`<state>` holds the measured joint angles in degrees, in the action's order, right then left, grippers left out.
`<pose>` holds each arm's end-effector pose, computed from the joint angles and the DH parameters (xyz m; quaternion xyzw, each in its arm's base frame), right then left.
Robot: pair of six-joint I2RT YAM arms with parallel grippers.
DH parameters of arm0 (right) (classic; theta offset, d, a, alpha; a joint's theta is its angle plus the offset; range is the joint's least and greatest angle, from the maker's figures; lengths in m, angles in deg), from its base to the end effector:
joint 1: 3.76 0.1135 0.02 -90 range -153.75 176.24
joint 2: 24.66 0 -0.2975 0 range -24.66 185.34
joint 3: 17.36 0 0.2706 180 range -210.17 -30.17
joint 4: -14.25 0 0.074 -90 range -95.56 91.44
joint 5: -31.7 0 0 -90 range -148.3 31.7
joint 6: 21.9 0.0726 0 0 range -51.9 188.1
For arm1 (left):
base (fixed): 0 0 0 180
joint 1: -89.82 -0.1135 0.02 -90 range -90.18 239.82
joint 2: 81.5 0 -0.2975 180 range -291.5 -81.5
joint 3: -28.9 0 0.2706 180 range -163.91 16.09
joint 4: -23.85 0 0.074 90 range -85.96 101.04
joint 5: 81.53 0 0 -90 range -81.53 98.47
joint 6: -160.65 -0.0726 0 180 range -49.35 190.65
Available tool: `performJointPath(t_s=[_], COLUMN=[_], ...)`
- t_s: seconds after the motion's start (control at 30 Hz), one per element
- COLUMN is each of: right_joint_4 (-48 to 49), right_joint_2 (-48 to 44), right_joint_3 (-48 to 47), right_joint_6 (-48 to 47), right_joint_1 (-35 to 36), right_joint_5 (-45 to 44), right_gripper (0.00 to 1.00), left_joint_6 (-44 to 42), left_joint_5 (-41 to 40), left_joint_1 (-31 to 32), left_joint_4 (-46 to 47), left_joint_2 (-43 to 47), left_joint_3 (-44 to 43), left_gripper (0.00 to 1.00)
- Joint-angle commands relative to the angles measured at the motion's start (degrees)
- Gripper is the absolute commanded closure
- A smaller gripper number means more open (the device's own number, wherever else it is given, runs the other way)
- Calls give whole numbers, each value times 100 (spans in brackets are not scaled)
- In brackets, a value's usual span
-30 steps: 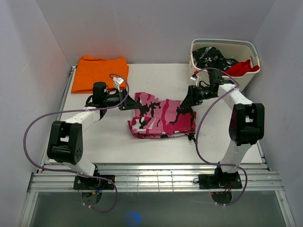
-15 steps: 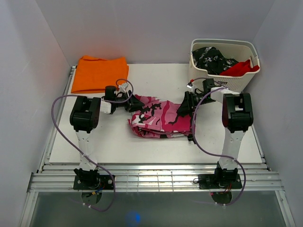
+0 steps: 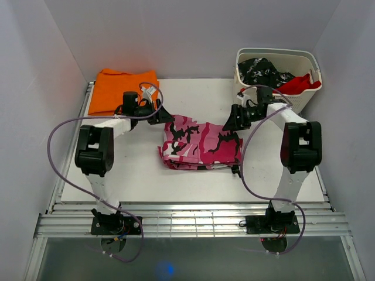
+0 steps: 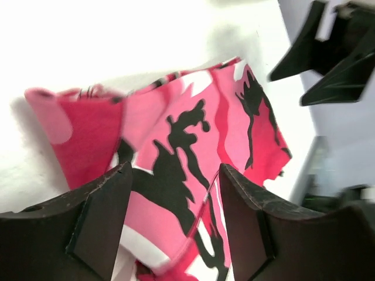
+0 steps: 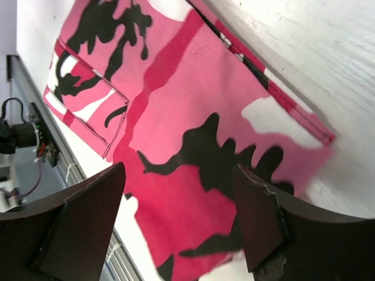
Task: Fold and stack the trousers
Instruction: Fold the trousers, then neatly place the folded trousers to the corner
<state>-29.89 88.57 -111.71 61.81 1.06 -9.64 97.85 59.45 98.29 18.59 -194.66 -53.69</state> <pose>0.4425 0.0920 0.1906 -0.1814 0.8726 0.3979 0.2177 0.4536 -0.1246 0.1793 0.0626 0.8248 -0.4906 0.2739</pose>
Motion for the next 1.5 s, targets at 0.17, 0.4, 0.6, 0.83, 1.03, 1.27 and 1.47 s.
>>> performJointPath(t_s=[0.17, 0.4, 0.6, 0.83, 1.03, 1.27, 1.47], right_joint_4=[4, -390, -979, -1147, -577, -295, -66], right_joint_2=[-2811, -3264, -3009, -2561, -2420, -2069, -1884], right_joint_3=[1078, 1131, 1412, 2061, 2458, 2537, 2625], right_joint_6=[-3, -241, -119, -101, 347, 804, 1076], right_joint_1=[-411, -868, -1984, -2424, -2433, -2433, -2433], right_joint_5=[-1735, -2337, -780, -393, -244, -42, 161], right_gripper=[6, 10, 10, 8, 9, 10, 10], left_joint_6=[-4801, -5480, -5541, -5603, -5691, -6060, -6034], left_joint_5=[-2284, -3568, -4279, -4703, -4606, -4660, -4114], left_joint_1=[1612, 3572, 4689, 5200, 5244, 5270, 5270], left_joint_4=[-2126, -1346, 17, 404, 458, 431, 388], left_joint_2=[2842, 2915, 2019, 964, 323, -206, -4], left_joint_3=[541, 1273, 1520, 826, 369, 473, 764], left_gripper=[25, 21, 21, 21, 24, 35, 34])
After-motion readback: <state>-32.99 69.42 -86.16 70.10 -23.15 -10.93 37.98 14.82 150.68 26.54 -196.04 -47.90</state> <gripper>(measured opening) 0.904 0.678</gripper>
